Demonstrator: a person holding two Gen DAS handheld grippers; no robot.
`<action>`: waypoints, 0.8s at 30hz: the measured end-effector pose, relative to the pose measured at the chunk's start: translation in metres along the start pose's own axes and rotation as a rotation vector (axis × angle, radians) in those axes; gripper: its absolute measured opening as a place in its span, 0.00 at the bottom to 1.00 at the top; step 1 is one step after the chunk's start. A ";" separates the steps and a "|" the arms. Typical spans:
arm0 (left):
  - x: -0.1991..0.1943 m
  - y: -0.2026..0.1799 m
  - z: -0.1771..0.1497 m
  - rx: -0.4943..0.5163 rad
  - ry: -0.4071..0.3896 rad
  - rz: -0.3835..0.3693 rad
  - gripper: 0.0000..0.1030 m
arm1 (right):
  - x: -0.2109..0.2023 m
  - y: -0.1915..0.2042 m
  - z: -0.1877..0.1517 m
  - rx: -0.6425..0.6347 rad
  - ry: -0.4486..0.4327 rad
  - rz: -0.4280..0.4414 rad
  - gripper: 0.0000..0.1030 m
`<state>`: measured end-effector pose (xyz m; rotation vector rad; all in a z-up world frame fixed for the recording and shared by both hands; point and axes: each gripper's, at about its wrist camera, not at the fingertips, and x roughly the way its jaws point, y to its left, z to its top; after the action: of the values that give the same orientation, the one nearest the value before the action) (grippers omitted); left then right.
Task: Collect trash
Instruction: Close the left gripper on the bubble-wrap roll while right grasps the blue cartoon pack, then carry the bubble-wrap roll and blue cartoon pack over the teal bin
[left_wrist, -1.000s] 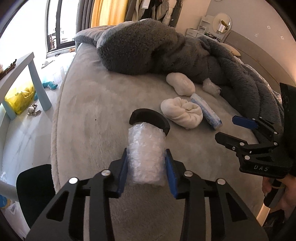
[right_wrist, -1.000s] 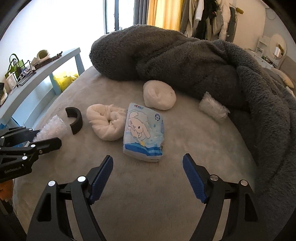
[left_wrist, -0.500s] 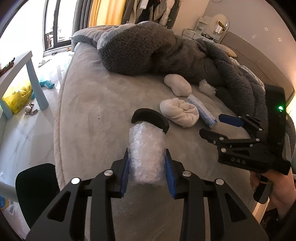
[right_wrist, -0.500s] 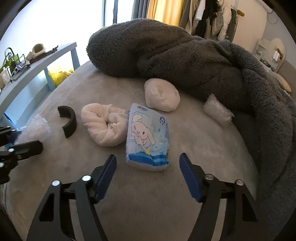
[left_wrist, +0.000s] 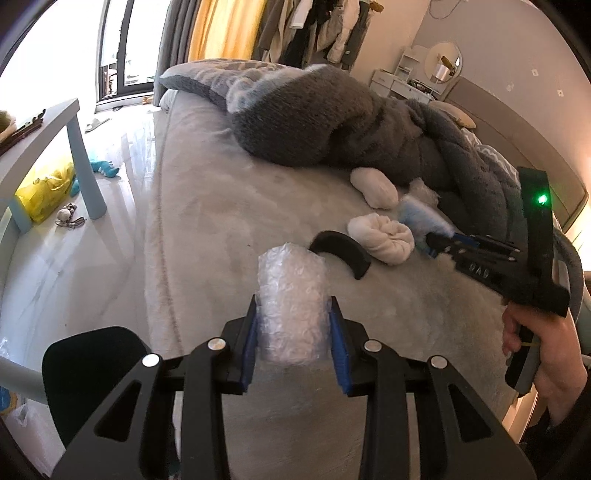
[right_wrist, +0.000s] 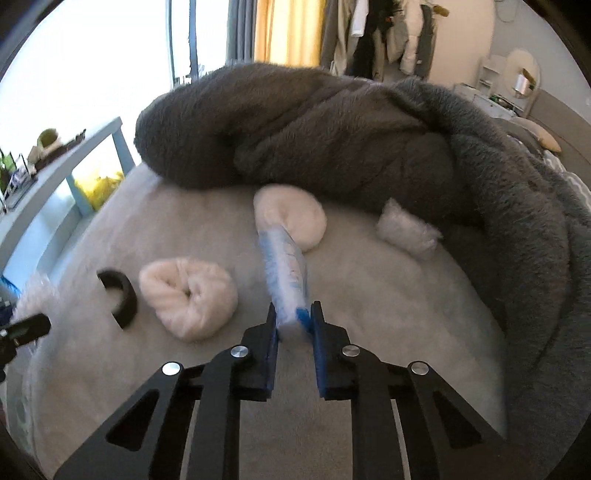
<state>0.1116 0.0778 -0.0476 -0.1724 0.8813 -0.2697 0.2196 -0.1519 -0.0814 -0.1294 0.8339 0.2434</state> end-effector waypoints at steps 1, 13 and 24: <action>-0.002 0.003 0.000 -0.003 -0.003 0.002 0.36 | -0.003 0.002 0.002 0.000 -0.008 0.005 0.13; -0.023 0.044 -0.002 -0.042 -0.030 0.036 0.35 | -0.036 0.051 0.030 -0.012 -0.126 0.089 0.10; -0.036 0.088 -0.016 -0.074 -0.016 0.089 0.35 | -0.038 0.115 0.039 -0.081 -0.147 0.184 0.10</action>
<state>0.0914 0.1719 -0.0546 -0.2028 0.8812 -0.1527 0.1932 -0.0393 -0.0293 -0.1089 0.6905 0.4549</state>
